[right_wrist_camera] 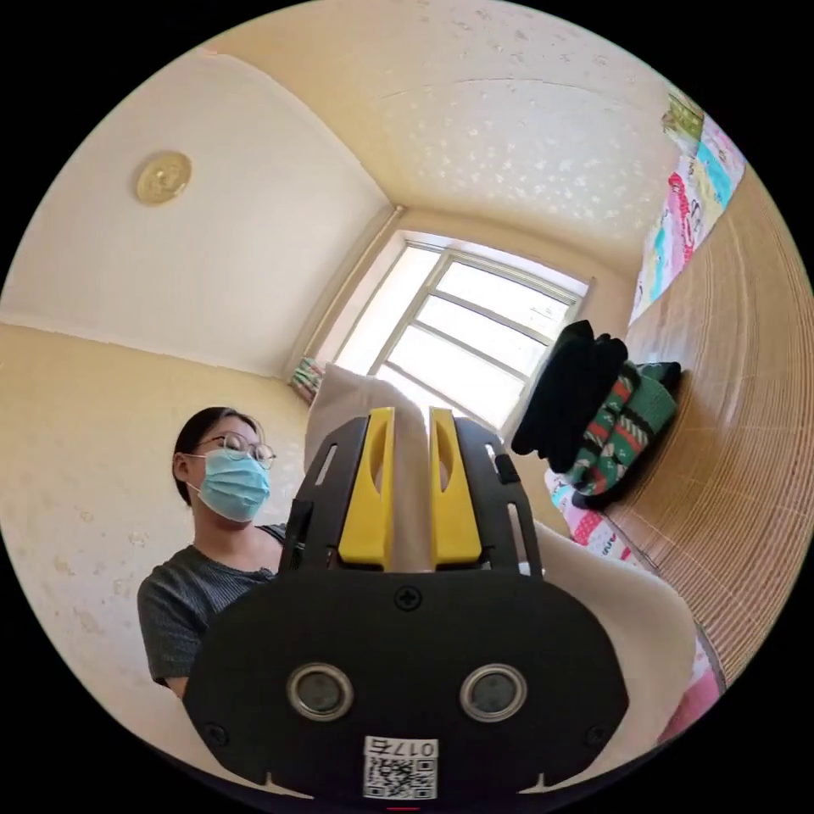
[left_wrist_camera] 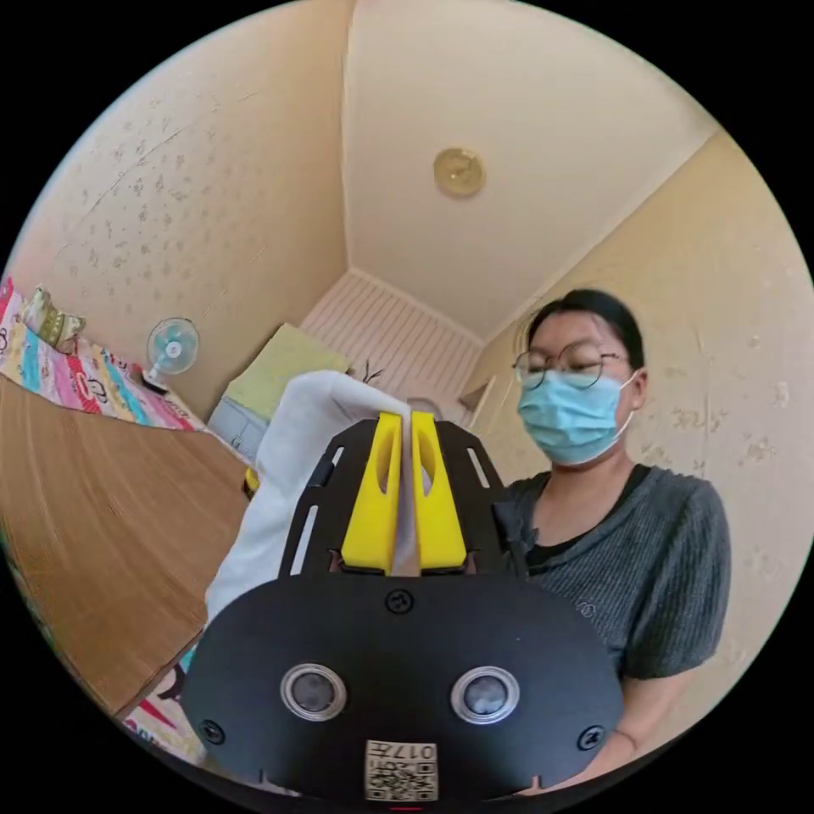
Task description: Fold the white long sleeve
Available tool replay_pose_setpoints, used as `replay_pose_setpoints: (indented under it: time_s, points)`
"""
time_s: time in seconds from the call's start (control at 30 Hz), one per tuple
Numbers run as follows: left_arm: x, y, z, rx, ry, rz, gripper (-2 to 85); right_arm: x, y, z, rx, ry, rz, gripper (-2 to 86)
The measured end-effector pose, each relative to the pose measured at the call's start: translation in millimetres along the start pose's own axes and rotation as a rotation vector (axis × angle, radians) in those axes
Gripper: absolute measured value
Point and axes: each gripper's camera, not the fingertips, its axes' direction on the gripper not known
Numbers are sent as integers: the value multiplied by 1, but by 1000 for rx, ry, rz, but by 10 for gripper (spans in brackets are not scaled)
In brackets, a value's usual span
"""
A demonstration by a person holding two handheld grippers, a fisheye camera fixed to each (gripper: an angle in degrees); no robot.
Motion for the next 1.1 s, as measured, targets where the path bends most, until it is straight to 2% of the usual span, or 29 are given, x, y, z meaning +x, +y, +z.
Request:
replay_pose_setpoints:
  time_s: [0.07, 0.17, 0.27, 0.33, 0.43, 0.53, 0.7, 0.8, 0.87, 0.97, 1.0, 1.03, 1.1]
  points:
    - [-31, 7, -32, 188, 212, -26, -8, -9, 7, 4, -10, 159, 9, 57]
    - [-55, 14, -47, 302, 430, 0, -9, -25, 31, 14, -21, 266, -21, 75]
    - [-57, 9, -52, 318, 463, 29, -8, -42, 67, 41, -106, 294, -129, 94]
    - [-61, 5, -50, 287, 483, 25, -8, -45, 95, 72, -212, 407, -175, 123]
    - [-62, 4, -49, 304, 602, 60, -8, -35, 125, 116, -323, 566, -179, 164]
    - [-57, 0, -53, 331, 688, 90, -8, -19, 143, 166, -435, 629, -185, 181]
    - [-53, -8, -39, 306, 821, 62, -8, -6, 136, 223, -379, 716, -207, 184]
    - [-49, -13, -30, 267, 840, 47, -9, -4, 118, 240, -299, 784, -184, 179]
    - [-47, -16, -26, 265, 898, 40, -9, 0, 108, 252, -320, 758, -195, 177]
    - [-48, -22, -21, 270, 965, 36, -9, 22, 97, 284, -504, 529, -172, 154]
    - [-48, -24, -19, 265, 968, 32, -9, 25, 98, 299, -580, 531, -166, 100]
    - [-49, -29, -18, 250, 968, 22, -9, 21, 101, 311, -641, 640, -181, 64]
    - [-46, -37, -21, 228, 965, 24, -9, 4, 104, 317, -643, 794, -235, 44]
